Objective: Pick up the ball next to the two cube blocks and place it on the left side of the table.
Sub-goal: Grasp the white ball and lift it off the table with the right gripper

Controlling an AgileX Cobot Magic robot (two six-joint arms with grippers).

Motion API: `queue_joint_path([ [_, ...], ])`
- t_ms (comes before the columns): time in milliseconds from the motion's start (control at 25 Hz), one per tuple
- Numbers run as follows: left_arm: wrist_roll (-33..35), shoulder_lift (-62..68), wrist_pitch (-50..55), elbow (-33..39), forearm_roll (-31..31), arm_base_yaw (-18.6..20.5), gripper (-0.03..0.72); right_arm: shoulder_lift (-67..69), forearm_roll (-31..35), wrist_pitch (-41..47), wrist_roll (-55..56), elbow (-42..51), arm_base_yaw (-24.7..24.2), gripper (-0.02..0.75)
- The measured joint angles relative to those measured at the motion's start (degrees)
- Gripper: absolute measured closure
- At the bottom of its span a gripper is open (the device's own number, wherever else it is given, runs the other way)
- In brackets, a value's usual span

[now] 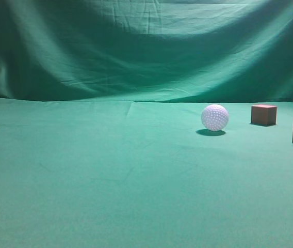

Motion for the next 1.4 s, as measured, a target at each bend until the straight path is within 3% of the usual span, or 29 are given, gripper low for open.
queue_joint_path([
  [1040, 0.00, 0.00, 0.00, 0.00, 0.00, 0.00, 0.688, 0.00, -1.46, -1.28, -0.11, 0.00, 0.00, 0.690],
  [1400, 0.00, 0.00, 0.00, 0.00, 0.00, 0.00, 0.688, 0.00, -1.78, -33.89, 0.01, 0.12, 0.00, 0.690],
])
